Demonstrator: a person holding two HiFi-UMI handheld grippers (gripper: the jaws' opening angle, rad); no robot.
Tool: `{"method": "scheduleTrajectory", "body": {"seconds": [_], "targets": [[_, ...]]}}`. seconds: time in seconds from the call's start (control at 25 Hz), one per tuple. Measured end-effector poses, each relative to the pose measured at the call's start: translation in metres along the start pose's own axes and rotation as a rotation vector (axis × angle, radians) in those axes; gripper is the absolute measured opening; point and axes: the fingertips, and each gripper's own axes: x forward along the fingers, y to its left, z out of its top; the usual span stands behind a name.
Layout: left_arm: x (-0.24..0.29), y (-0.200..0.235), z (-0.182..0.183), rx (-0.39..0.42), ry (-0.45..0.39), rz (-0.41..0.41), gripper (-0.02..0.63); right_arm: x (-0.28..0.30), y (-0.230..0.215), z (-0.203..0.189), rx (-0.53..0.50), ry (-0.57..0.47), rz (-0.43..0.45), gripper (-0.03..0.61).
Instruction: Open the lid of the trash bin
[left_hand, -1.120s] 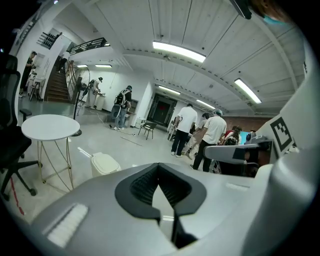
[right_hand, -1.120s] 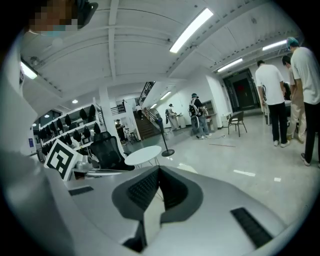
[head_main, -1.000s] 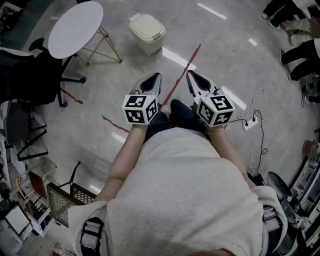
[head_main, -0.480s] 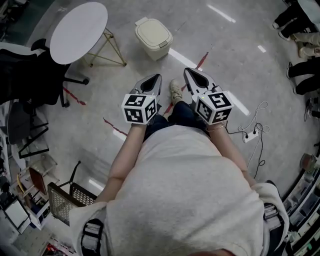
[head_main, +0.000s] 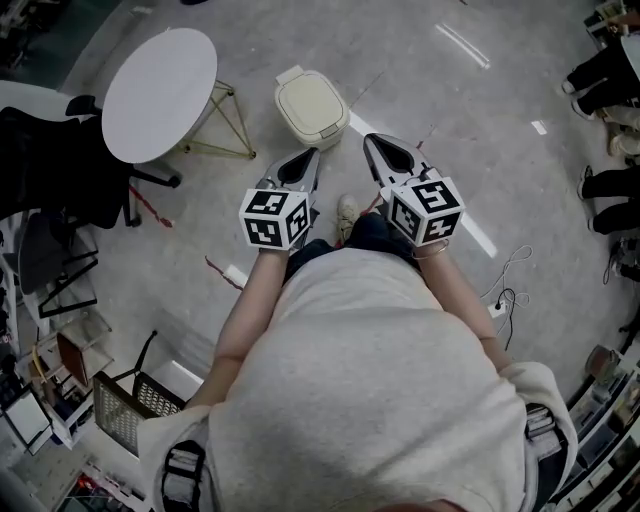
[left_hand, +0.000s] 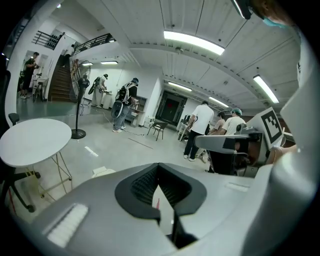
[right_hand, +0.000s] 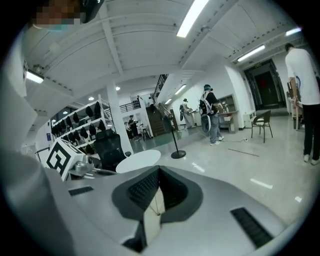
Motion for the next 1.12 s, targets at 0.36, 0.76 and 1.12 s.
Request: {"method": "scheduleTrajectory", "body": {"seconds": [0.36, 0.76, 1.12], "targets": [[0.064, 0.019, 0.016, -0.063, 0.029, 0.062, 0.009, 0.031, -0.05, -0.001, 0.028, 0.084, 0.059, 0.008], [0.086, 0.028, -0.005, -0.07, 0.121, 0.057, 0.009, 0.052, -0.075, -0.026, 0.054, 0.177, 0.022, 0.008], [0.099, 0.043, -0.018, -0.08, 0.194, 0.018, 0.009, 0.069, -0.062, -0.044, 0.097, 0.247, 0.059, 0.008]]}}
